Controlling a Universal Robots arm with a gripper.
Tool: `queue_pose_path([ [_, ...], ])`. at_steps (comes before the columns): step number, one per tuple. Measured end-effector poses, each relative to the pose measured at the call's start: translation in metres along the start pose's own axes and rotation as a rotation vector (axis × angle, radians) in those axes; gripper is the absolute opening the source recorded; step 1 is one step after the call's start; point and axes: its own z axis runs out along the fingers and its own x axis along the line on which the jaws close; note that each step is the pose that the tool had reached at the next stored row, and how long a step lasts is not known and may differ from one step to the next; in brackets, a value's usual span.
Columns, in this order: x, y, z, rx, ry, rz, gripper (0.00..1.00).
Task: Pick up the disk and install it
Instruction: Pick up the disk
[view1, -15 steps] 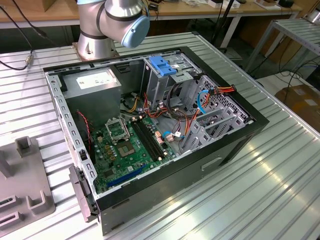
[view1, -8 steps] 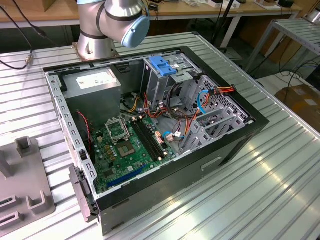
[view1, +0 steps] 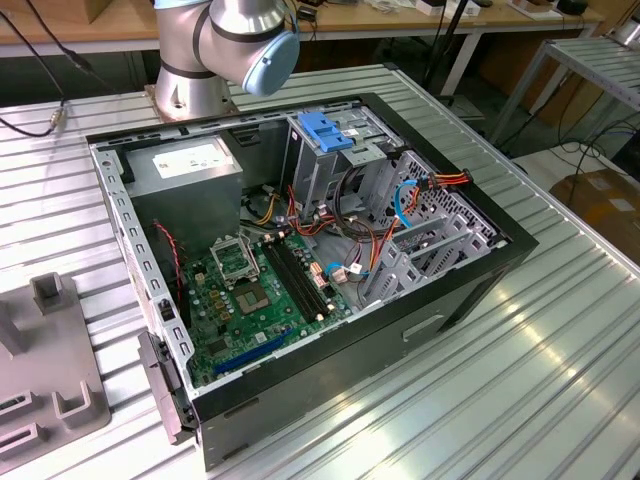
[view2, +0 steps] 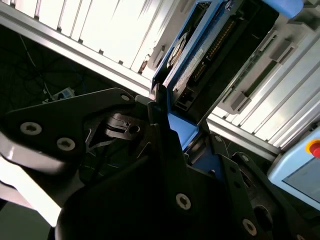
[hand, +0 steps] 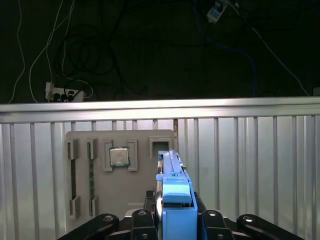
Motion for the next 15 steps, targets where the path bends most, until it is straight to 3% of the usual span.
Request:
queue_pose_path([
  [15, 0.0000, -0.0001, -0.0087, -0.0001, 0.0000, 0.000, 0.37],
])
